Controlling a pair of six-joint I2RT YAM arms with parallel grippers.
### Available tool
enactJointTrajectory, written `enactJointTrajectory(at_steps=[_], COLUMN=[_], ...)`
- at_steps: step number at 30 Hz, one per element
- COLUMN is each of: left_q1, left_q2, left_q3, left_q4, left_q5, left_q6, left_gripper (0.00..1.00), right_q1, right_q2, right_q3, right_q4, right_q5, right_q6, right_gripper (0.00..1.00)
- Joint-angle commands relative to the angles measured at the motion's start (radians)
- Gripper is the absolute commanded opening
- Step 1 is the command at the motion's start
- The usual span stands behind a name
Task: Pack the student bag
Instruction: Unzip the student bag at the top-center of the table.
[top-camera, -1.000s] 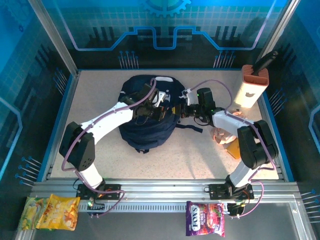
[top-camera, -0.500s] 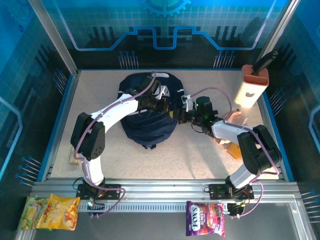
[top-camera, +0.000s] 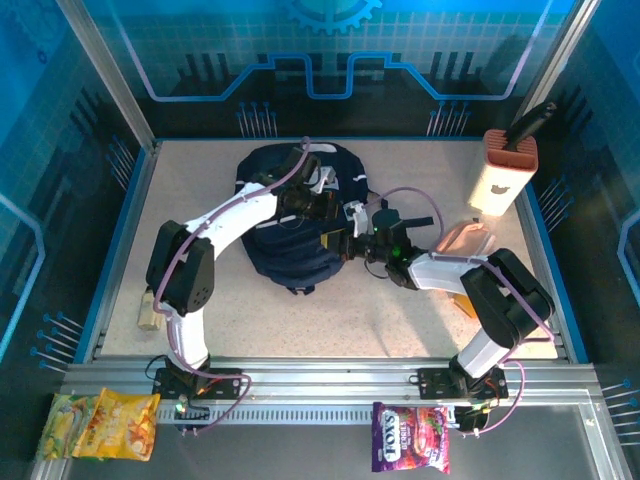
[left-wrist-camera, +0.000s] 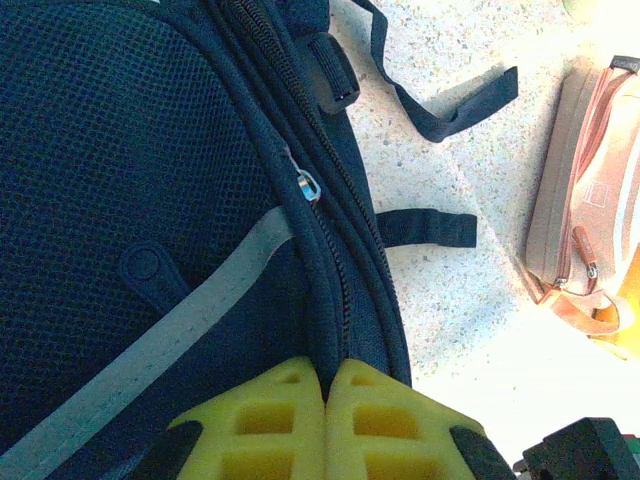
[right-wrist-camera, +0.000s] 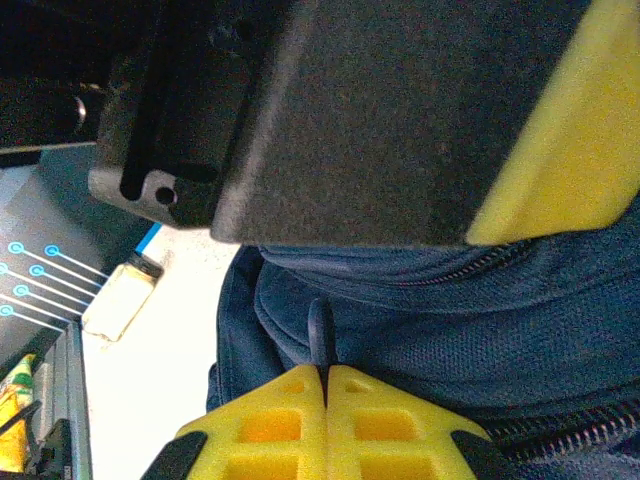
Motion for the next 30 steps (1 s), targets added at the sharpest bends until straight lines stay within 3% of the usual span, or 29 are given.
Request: enactJointTrajectory(at_steps=[1, 5, 11, 19, 25, 30], left_q1=[0.024, 0.025, 0.026, 0.022, 0.022, 0.022], left_q2=[0.002, -0.020, -0.056, -0.128, -0.157, -0.167], left_q3=[0.036, 0.011, -0.034, -0.115, -0.141, -0.144], left_q4=[0.128, 0.133, 0.148, 0.188, 0.199, 0.197], left_q5=[0.009, 0.009, 0.024, 0.043, 0.064, 0.068], left_q6=[-0.019, -0.010, -0.008, -0.002, 0.001, 0.003], left_gripper=[0.00, 0.00, 0.00, 0.00, 0.00, 0.00], right_q1=[0.010, -0.036, -0.115, -0.198, -0.194, -0.187], right_q2=[-0.074, -0.163, -0.240, -0.178, -0.046, 0.022], right_q3=[-0.057, -0.108, -0.087, 0.020, 0.140, 0.195], right_q4=[0.011, -0.025, -0.200, -0.257, -0.261, -0.259], right_q5=[-0.009, 0.059, 0.118, 0.015, -0.053, -0.093], right_q6=[0.005, 0.045, 0.230, 0.536, 0.599, 0.601], right_gripper=[0.17, 0.41, 0.54, 0.55, 0.54, 0.45])
